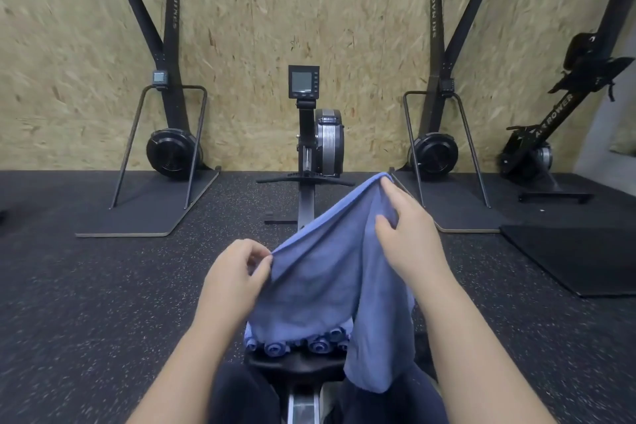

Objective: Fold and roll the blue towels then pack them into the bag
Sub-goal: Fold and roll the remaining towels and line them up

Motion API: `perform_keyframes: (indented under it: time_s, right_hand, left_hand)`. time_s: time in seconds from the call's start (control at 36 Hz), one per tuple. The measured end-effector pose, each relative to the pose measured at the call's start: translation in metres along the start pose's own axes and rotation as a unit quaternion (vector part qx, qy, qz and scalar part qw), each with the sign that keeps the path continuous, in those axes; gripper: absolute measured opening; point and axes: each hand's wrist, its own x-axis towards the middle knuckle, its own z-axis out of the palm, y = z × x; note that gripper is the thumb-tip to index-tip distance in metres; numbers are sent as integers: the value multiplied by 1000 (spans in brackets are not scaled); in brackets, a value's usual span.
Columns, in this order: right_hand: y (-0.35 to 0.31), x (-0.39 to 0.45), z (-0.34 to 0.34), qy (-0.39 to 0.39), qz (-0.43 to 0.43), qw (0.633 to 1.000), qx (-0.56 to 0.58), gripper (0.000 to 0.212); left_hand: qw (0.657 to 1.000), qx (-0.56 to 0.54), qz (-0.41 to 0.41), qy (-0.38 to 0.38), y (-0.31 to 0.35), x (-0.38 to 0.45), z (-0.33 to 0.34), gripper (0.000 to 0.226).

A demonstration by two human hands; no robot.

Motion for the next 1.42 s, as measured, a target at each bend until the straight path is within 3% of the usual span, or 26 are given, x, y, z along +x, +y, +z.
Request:
perform_keyframes:
  time_s: [0.17,0.36,0.56,0.75,0.83,0.97,1.11,1.22,1.33,1.42]
  right_hand:
    - [-1,-2,2,-56,0,998,-17,67]
    - [-14,-13,8,-63,-57,996,9,60]
    - [-30,-25,19,-53,-117,990,60,50]
    - [-36,-31,20,-50,-74,981,172,41]
    - [-37,-31,22,-50,-58,979,187,39]
    - [-29,-31,24,-51,-59,987,138,37]
    - [-19,-31,19,-30,-30,992,117,30]
    - [-8,-29,14,-5,-15,998,57,11]
    - [0,-32,12,-17,10,1000,-22,27]
    - [1,-35,15,-33,28,998,-48,22]
  left_hand:
    - [996,-80,-21,-35,11,2,-2,22]
    - [985,-148,69,-49,61,1,-8,22]
    - [990,-105,75,-52,84,-1,-4,47]
    - [995,-70,68,-36,88,-10,-3,20]
    - [995,-76,66,-20,87,-10,-4,21]
    - [988,-149,30,9,87,-7,-9,24]
    - [958,-285,-25,24,92,-2,-15,24]
    - [961,-271,-25,45,87,2,-20,26]
    - [955,-285,-52,65,79,4,-21,26]
    - [951,-290,-61,87,74,5,-24,24]
